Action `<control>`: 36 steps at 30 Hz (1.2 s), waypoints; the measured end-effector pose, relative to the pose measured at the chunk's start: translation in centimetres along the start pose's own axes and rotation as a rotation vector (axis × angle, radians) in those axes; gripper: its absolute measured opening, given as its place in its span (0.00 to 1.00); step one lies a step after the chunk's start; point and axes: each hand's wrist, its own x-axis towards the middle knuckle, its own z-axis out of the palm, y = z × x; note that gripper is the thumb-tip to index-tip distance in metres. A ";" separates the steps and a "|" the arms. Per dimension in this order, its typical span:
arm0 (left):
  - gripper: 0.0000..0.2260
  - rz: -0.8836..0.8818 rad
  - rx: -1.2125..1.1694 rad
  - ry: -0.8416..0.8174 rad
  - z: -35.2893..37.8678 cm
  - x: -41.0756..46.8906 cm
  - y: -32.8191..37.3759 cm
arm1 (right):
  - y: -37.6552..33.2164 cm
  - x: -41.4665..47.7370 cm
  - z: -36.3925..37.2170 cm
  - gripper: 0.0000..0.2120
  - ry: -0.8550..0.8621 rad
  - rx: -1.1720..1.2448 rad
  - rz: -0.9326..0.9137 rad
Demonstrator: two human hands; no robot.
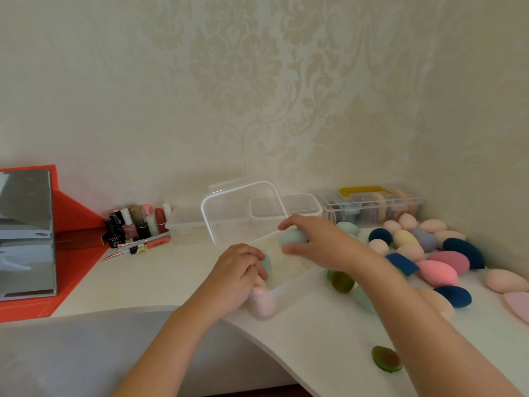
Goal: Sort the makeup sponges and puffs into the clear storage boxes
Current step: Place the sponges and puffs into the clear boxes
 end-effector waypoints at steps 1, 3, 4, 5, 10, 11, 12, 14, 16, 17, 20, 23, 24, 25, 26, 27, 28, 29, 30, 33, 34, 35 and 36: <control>0.16 -0.001 0.001 -0.004 0.0 0.0 0.0 | -0.3 0.1 0.6 0.21 -0.059 -0.013 0.009; 0.15 -0.005 0.003 -0.014 -0.1 0.0 0.1 | -0.6 0.3 1.4 0.20 -0.136 -0.075 0.032; 0.16 -0.006 0.009 -0.020 -0.1 0.0 0.1 | -0.6 0.4 1.6 0.18 -0.159 -0.120 0.030; 0.16 -0.007 0.018 -0.026 -0.1 0.0 0.1 | -0.7 0.5 1.8 0.17 -0.176 -0.146 0.024; 0.16 -0.003 0.057 -0.040 -0.2 0.2 0.2 | -1.4 0.9 2.5 0.15 -0.228 -0.183 0.023; 0.16 0.000 0.060 -0.039 -0.1 0.2 0.2 | -1.5 1.0 2.7 0.14 -0.229 -0.175 0.023; 0.16 0.000 0.059 -0.038 -0.1 0.2 0.1 | -1.7 1.1 2.9 0.12 -0.234 -0.160 0.028; 0.16 -0.002 0.054 -0.039 0.0 0.3 0.0 | -1.7 1.4 3.3 0.10 -0.237 -0.142 0.034; 0.16 0.009 0.041 -0.042 0.0 0.3 0.0 | -1.8 1.6 3.5 0.10 -0.212 -0.147 0.023; 0.16 0.017 0.033 -0.045 0.0 0.3 0.0 | -1.8 1.7 3.6 0.12 -0.198 -0.148 0.020; 0.13 0.035 0.014 -0.046 0.2 0.3 -0.2 | -1.9 1.9 4.0 0.14 -0.172 -0.172 0.023; 0.13 0.076 0.000 -0.025 0.1 0.2 -0.5 | -2.0 2.1 4.3 0.09 -0.162 -0.152 0.045; 0.14 0.100 0.006 -0.033 0.1 0.3 -0.6 | -1.9 2.1 4.2 0.07 -0.162 -0.120 0.054; 0.14 0.121 0.018 -0.048 0.0 0.4 -0.5 | -1.8 2.1 4.0 0.06 -0.164 -0.079 0.065; 0.15 0.137 0.039 -0.067 -0.1 0.4 -0.4 | -1.7 2.1 3.8 0.08 -0.172 -0.037 0.072; 0.14 0.147 0.062 -0.086 -0.2 0.4 -0.4 | -1.4 2.0 3.4 0.10 -0.181 -0.001 0.074; 0.13 0.154 0.072 -0.100 -0.3 0.5 -0.3 | -1.2 1.9 3.1 0.12 -0.192 0.029 0.073; 0.12 0.153 0.071 -0.106 -0.3 0.5 -0.3 | -1.0 1.7 2.7 0.14 -0.201 0.063 0.068; 0.12 0.145 0.068 -0.102 -0.3 0.5 -0.3 | -0.9 1.4 2.2 0.14 -0.205 0.107 0.064; 0.14 0.094 0.109 -0.094 -0.4 0.3 -0.2 | -0.2 0.9 0.5 0.14 -0.070 0.232 0.100; 0.15 0.085 0.119 -0.096 -0.4 0.3 -0.1 | 0.4 0.9 -0.2 0.13 0.052 0.206 0.137; 0.15 0.080 0.123 -0.100 -0.4 0.3 -0.1 | 1.3 1.0 -0.8 0.13 0.188 0.158 0.188; 0.15 0.074 0.122 -0.105 -0.4 0.2 0.1 | 2.2 1.0 -1.3 0.12 0.304 0.109 0.246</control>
